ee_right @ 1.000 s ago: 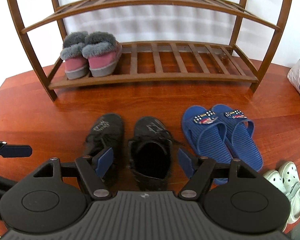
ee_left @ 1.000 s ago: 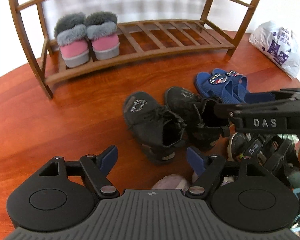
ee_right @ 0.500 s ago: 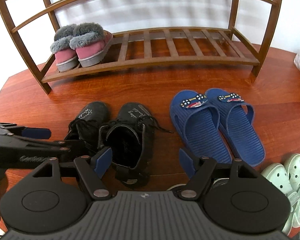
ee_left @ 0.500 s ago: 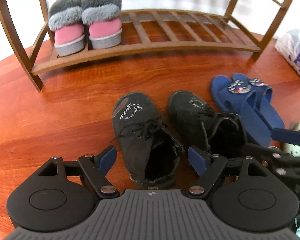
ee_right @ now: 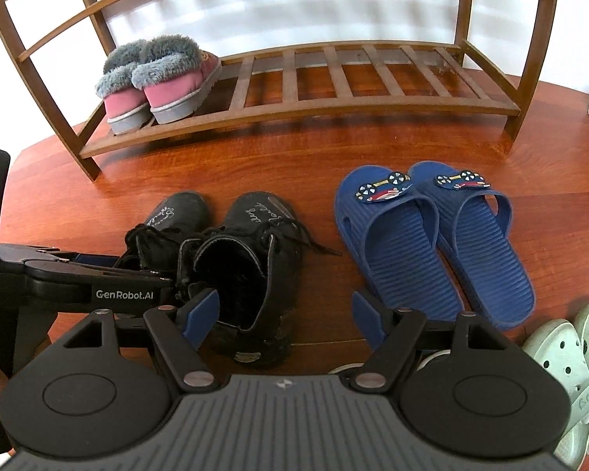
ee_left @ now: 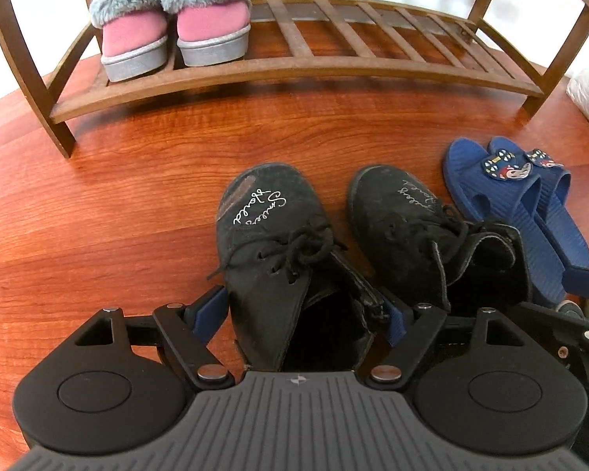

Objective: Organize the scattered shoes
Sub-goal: 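Grasp one black shoe with the left tool while the right tool grasps the other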

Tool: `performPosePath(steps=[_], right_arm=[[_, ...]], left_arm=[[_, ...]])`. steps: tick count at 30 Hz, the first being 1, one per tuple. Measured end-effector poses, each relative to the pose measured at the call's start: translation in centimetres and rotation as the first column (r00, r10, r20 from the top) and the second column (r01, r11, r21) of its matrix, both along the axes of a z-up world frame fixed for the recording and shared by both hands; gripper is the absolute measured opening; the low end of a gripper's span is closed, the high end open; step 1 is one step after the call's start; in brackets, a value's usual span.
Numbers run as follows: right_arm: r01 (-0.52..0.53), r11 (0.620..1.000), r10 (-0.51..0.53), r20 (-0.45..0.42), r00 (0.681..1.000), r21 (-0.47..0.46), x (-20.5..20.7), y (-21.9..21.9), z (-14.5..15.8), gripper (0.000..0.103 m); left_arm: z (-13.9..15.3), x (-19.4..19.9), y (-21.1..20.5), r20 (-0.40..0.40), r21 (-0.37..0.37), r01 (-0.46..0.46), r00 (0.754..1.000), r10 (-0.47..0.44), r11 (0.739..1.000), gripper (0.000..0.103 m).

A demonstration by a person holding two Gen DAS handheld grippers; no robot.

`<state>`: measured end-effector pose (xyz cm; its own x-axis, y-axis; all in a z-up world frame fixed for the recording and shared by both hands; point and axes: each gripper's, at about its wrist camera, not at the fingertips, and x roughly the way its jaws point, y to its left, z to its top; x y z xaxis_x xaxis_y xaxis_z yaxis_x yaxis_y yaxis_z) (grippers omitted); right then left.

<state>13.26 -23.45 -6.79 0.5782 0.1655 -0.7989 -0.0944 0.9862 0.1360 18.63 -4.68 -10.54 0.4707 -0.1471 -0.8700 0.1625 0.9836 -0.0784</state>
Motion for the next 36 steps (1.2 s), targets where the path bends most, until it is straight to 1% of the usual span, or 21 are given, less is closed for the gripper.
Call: performPosePath(steps=[2, 5, 7, 12, 15, 18, 24, 26, 29, 33, 34, 36], right_arm=[[-0.005, 1.000, 0.005, -0.003, 1.000, -0.001, 0.1, 0.0, -0.1, 0.080], [-0.017, 1.000, 0.017, -0.008, 1.000, -0.002, 0.3, 0.1, -0.4, 0.082], [-0.030, 1.000, 0.030, -0.010, 0.999, -0.002, 0.4, 0.3, -0.4, 0.083], [-0.059, 0.998, 0.059, -0.009, 0.998, 0.001, 0.6, 1.1, -0.6, 0.087], [-0.070, 0.998, 0.070, -0.014, 0.997, 0.008, 0.7, 1.6, -0.8, 0.087], [-0.087, 0.996, 0.087, -0.024, 0.996, 0.003, 1.1, 2.5, -1.1, 0.088], [-0.093, 0.993, 0.092, -0.020, 0.996, -0.072, 2.8, 4.7, -2.4, 0.087], [-0.084, 0.993, 0.083, -0.017, 0.996, -0.081, 3.3, 5.0, -2.8, 0.087], [-0.076, 0.993, 0.075, -0.016, 0.997, -0.092, 3.9, 5.2, -3.3, 0.085], [-0.080, 0.991, 0.079, -0.015, 0.997, -0.110, 4.3, 5.8, -3.7, 0.076], [-0.078, 0.990, 0.077, -0.012, 0.997, -0.115, 4.3, 5.9, -3.7, 0.075], [-0.068, 0.991, 0.067, -0.009, 0.998, -0.115, 4.3, 5.8, -3.6, 0.069]], left_arm=[[-0.2, -0.2, -0.2, 0.014, 0.016, 0.001, 1.000, -0.001, 1.000, 0.079], [-0.3, -0.6, -0.5, 0.047, 0.041, -0.005, 0.999, 0.003, 0.999, 0.072], [-0.1, -0.7, -0.3, 0.059, 0.038, -0.012, 0.998, 0.009, 0.999, 0.067], [0.5, -0.7, 0.9, 0.081, 0.018, -0.048, 0.996, 0.047, 0.999, 0.060], [1.1, -0.6, 2.2, 0.084, 0.016, -0.074, 0.994, 0.072, 0.997, 0.059], [1.8, -0.8, 2.9, 0.094, 0.021, -0.081, 0.992, 0.079, 0.996, 0.059], [3.6, -1.9, 4.5, 0.136, 0.041, -0.081, 0.988, 0.075, 0.996, 0.059], [3.9, -2.0, 4.8, 0.143, 0.039, -0.085, 0.987, 0.079, 0.996, 0.059], [5.0, -2.5, 5.2, 0.162, 0.043, -0.090, 0.983, 0.082, 0.995, 0.059], [6.2, -3.0, 5.6, 0.185, 0.043, -0.085, 0.980, 0.075, 0.995, 0.059], [6.8, -3.0, 5.8, 0.192, 0.036, -0.083, 0.979, 0.075, 0.996, 0.059], [8.2, -3.0, 6.3, 0.207, 0.023, -0.087, 0.975, 0.080, 0.996, 0.059]])
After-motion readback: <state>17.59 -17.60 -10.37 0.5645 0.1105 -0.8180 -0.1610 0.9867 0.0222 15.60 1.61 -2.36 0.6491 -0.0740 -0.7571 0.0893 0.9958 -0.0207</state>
